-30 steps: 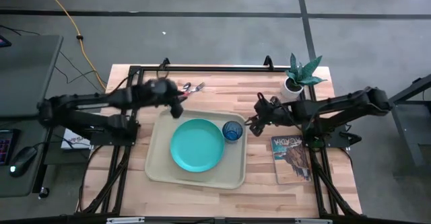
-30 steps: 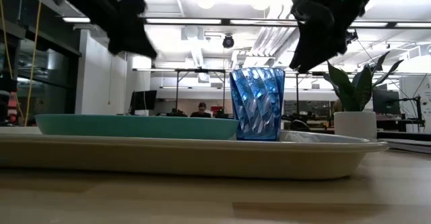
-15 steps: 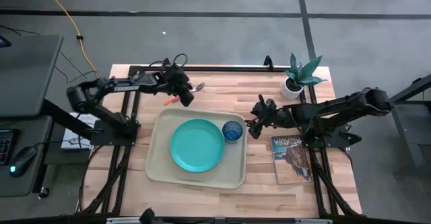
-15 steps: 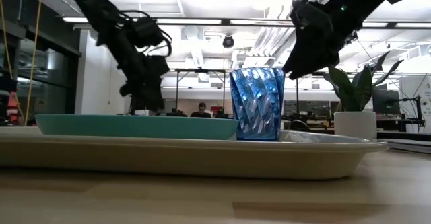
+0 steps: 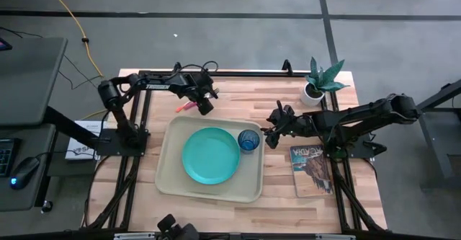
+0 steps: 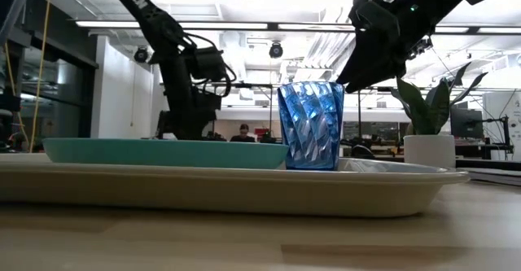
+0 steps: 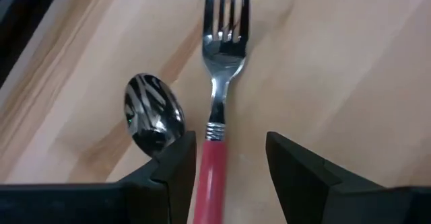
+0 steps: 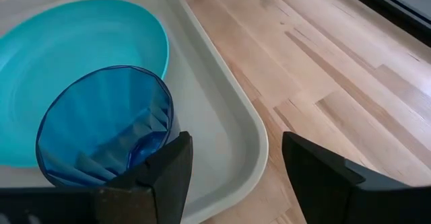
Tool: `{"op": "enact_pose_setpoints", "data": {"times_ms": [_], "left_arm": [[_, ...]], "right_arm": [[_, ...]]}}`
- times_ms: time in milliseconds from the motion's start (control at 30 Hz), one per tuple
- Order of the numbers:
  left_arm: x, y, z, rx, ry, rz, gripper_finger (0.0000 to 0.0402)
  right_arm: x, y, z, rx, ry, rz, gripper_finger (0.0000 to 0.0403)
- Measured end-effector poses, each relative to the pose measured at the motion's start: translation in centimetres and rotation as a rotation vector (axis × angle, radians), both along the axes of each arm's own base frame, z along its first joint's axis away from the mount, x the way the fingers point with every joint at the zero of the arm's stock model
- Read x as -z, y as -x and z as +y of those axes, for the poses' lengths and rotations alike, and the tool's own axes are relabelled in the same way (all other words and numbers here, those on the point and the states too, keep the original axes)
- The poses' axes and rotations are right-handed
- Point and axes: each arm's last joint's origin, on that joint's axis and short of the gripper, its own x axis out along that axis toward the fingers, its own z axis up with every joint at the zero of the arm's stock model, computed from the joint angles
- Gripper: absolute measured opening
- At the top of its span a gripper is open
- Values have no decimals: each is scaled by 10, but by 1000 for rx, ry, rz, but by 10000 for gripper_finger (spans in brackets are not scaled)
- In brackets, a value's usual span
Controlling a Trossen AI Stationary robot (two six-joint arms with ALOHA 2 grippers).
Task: Pick and place plate/cup/fork/spoon on tray
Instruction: Put the pink fork to the left side of the light blue plate on the gray serving tray
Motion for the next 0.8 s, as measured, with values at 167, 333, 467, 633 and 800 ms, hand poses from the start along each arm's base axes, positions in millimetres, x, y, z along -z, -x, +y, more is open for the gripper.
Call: {"op": "enact_pose_setpoints", "data": {"times_ms": [167, 333, 467, 633, 800], "left_arm": [[10, 0, 4, 40, 23, 21, 162], [12, -1, 9, 36, -9, 7, 161], [12, 0, 10, 54, -17, 11, 161], [20, 1, 10, 65, 24, 37, 161], [27, 0, 11, 86, 34, 59, 161]], "right_arm": [[0, 0, 0, 0, 0, 0, 220], [0, 0, 0, 12, 8, -2, 220], [0, 0, -1, 18, 14, -3, 220], [0, 0, -1, 19, 14, -3, 220], [0, 0, -1, 19, 13, -4, 220]]}}
